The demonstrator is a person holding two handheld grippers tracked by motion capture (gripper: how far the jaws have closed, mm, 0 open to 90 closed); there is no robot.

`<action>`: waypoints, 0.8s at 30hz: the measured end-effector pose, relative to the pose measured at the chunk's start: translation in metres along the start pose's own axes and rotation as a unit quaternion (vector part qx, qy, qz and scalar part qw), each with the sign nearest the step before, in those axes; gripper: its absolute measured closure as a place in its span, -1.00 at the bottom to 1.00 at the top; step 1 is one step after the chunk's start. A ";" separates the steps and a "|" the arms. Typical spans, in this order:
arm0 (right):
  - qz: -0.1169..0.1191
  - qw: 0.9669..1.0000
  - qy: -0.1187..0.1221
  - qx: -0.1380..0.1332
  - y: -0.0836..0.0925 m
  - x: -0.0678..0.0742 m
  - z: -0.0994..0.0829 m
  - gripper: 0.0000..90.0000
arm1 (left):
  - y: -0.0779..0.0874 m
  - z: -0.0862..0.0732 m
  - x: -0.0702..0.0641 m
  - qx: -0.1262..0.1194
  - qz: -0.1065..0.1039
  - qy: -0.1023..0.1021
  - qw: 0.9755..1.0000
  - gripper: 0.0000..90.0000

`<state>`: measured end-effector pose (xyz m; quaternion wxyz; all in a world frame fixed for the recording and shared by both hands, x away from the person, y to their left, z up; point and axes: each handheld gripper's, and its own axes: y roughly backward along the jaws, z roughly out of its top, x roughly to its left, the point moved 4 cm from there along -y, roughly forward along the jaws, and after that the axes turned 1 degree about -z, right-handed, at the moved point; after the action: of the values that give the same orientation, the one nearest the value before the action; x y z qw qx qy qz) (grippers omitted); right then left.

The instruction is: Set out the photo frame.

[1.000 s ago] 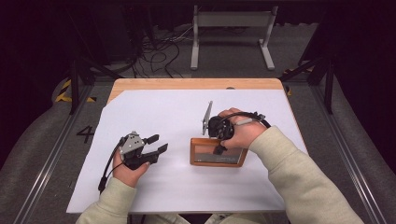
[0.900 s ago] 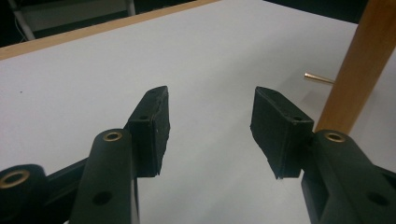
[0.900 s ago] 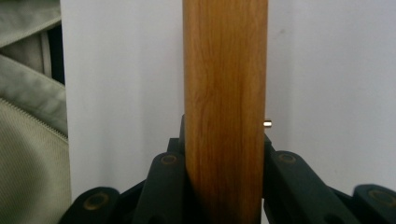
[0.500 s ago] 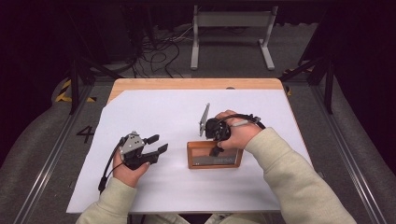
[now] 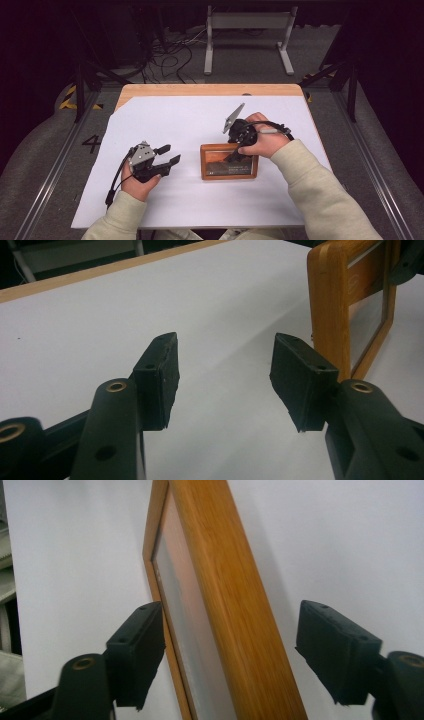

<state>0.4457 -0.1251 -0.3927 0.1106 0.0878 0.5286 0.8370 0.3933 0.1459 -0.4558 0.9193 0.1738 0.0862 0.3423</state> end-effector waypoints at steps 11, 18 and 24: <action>-0.071 0.987 -0.064 -0.127 0.046 0.003 -0.057 -0.53 | 0.011 -0.004 -0.009 0.028 -0.009 0.010 0.999 -0.27; -0.110 0.967 -0.107 -0.202 0.061 0.016 -0.096 -0.53 | 0.017 -0.004 -0.015 0.021 -0.009 0.017 1.000 -0.35; -0.139 0.947 -0.138 -0.254 0.066 0.023 -0.132 -0.55 | 0.026 -0.006 -0.012 0.016 0.001 0.018 1.000 -0.36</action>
<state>0.3828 -0.2607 -0.3888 0.3159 0.0972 0.2852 0.8997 0.3672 0.1581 -0.4505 0.9144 0.1821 0.1083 0.3449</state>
